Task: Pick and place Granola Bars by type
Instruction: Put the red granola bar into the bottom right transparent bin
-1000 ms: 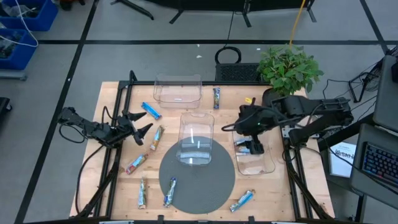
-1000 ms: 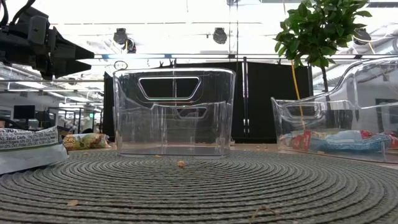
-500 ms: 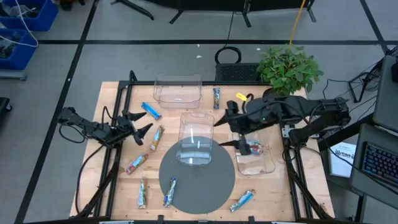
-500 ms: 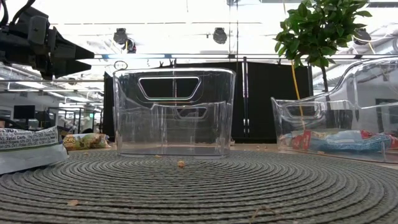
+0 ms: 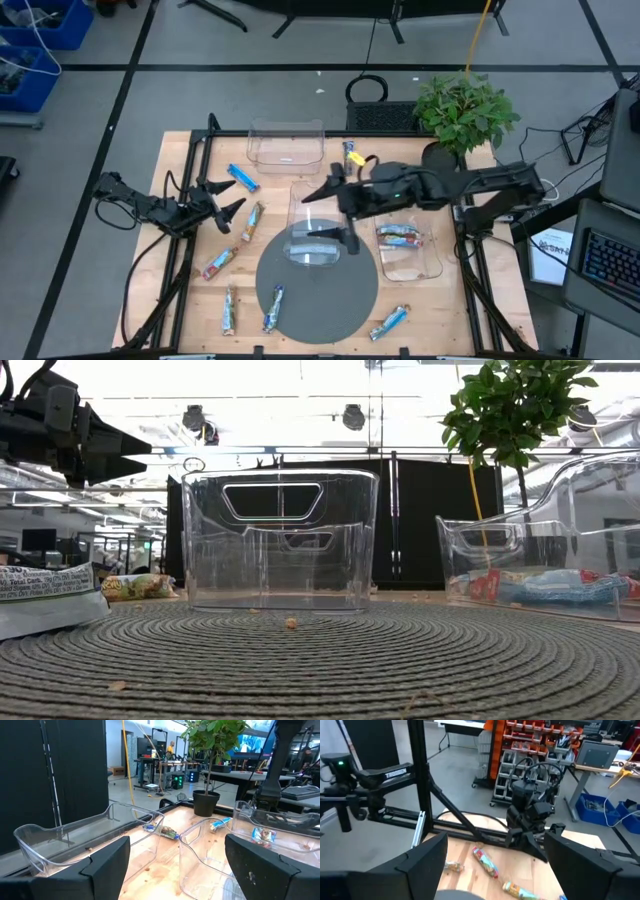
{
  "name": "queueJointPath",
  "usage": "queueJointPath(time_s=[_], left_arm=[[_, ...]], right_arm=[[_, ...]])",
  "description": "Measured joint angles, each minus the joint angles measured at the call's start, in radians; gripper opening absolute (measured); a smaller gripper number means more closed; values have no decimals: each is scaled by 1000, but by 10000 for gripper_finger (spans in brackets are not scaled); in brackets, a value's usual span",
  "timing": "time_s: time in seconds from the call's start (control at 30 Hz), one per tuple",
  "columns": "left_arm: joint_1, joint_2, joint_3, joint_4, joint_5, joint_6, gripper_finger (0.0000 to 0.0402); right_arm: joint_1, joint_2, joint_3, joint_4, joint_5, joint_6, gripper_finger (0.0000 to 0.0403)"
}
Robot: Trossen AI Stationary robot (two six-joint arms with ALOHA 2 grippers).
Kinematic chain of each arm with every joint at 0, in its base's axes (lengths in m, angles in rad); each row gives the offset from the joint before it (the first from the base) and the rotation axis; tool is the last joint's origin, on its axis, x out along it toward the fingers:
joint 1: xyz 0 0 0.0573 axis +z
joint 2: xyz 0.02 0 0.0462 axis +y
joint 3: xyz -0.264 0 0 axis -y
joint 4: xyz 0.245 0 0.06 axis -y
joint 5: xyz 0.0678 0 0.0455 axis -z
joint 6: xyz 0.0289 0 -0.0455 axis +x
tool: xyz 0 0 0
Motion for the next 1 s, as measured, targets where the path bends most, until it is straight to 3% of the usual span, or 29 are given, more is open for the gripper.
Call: queueJointPath(time_s=[0.27, 0.47, 0.7, 1.0], left_arm=[[0, 0, 0, 1, 0, 0, 324], [0, 0, 0, 1, 0, -4, 324], [0, 0, 0, 3, 21, -136, 324], [0, 38, 107, -59, 183, -13, 324]], right_arm=[[-33, 145, 0, 206, 29, 2, 322], [-60, 215, -1, 267, 30, 51, 322], [-73, 242, -1, 289, 76, 41, 322], [-78, 235, -1, 326, 132, 30, 322]])
